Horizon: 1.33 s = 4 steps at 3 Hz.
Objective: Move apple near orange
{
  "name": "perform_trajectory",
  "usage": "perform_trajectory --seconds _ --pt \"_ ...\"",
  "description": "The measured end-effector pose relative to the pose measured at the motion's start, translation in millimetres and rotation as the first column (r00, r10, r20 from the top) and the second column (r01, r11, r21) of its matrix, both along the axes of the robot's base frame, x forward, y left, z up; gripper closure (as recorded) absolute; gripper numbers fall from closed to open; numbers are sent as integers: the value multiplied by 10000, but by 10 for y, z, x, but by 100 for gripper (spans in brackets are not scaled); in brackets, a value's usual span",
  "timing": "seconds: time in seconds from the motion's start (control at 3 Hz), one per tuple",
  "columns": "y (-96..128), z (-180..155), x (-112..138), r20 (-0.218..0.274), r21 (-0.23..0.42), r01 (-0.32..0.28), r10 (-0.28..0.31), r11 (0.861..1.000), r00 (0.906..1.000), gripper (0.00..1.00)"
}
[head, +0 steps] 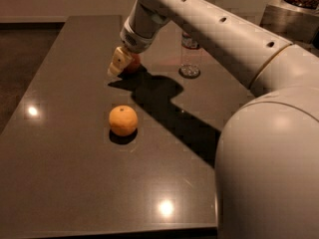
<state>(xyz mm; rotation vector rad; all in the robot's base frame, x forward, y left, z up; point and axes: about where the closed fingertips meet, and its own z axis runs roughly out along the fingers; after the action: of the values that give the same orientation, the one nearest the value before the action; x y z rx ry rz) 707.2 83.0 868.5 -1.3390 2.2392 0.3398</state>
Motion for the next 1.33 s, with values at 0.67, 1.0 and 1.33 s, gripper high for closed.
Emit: perform_trajectory --seconds 0.67,1.0,1.33 --pt "-30 50 -59 14 119 -494 494 9987 9988 68" --pt "-109 230 -400 401 204 -1493 1484 9886 9881 92" --pt "-260 325 -888 709 2 -2623 2616 9650 9626 100"
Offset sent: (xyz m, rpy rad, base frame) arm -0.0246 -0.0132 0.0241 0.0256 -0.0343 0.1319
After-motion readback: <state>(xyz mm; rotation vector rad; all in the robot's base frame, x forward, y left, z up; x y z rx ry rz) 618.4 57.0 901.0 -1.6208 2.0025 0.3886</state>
